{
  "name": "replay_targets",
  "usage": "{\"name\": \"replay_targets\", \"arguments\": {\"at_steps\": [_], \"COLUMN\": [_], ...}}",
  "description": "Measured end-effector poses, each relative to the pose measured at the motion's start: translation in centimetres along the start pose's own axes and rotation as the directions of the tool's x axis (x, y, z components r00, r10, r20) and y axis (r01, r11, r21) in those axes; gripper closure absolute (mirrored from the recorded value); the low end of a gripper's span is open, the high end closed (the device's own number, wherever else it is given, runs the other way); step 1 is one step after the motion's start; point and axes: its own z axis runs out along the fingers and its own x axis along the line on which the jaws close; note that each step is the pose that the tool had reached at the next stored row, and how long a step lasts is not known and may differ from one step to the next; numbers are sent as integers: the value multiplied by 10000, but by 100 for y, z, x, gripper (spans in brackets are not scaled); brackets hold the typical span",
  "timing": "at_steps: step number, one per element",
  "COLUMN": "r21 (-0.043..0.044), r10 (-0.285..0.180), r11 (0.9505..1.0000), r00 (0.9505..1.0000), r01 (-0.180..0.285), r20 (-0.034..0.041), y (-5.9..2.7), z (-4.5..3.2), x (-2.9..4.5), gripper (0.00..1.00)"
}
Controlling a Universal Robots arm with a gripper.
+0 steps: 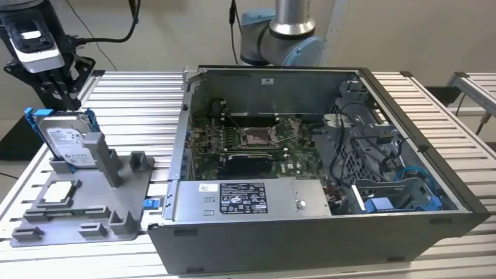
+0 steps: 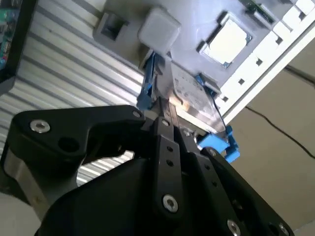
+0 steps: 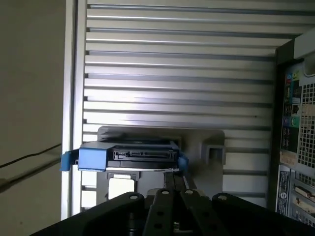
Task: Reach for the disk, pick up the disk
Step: 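Reach for the disk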
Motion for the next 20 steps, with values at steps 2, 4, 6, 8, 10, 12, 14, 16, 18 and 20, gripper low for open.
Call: {"name": "replay_targets", "arguments": {"at_steps": [2,4,6,8,10,12,14,16,18,20], "r21": [-1,-1,-1,0,0,-1,0,0,-1,-1], "r10": [0,1,-1,-1,1,0,-8,-24,-35,-40], "r11": [10000,10000,10000,10000,10000,10000,10000,10000,10000,10000], "r00": [10000,10000,10000,10000,10000,10000,10000,10000,10000,10000], "r01": [0,-1,1,1,-1,0,8,24,35,40], "r20": [1,1,1,0,0,1,1,0,-1,-1], "y": [3,10,14,22,44,61,63,58,47,37], "z": [2,3,4,6,8,11,12,12,12,12], "x": [90,184,273,361,433,490,533,538,543,558], "gripper": [100,100,100,100,100,100,100,100,100,100]}}
